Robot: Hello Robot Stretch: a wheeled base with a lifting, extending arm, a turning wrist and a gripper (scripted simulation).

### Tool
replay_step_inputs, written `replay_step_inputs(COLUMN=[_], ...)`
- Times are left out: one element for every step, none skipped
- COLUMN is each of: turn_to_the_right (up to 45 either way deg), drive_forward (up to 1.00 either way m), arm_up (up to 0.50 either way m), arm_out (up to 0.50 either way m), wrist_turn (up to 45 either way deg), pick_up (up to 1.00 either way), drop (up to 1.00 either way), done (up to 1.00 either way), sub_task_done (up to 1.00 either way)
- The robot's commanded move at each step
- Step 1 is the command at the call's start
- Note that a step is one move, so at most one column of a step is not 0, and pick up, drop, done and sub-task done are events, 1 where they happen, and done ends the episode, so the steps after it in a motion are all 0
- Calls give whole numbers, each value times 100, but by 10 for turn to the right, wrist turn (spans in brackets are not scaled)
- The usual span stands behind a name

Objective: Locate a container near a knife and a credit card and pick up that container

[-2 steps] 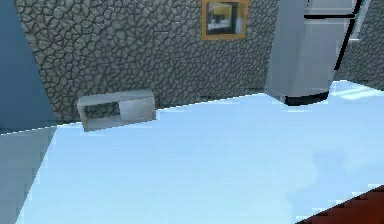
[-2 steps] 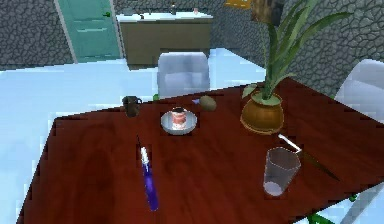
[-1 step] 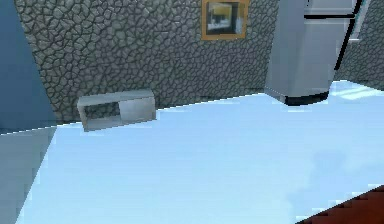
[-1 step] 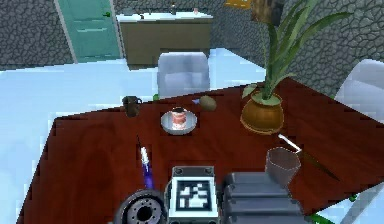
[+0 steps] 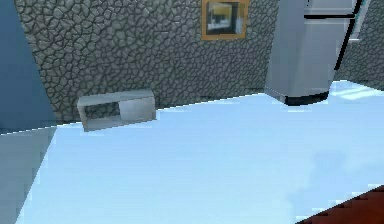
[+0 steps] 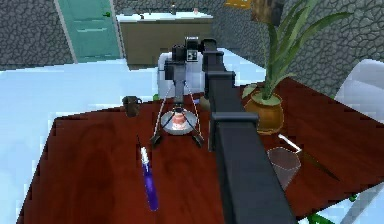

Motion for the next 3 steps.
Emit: replay_step_inputs(turn_to_the_right=[0,0,0], drive_forward=[0,0,0], arm_up=[0,0,0], arm_out=[0,0,0], wrist_turn=[450,450,450], pick_up=[0,0,0], drop=[0,0,0], done=[0,0,0], sub_task_done=[0,0,0])
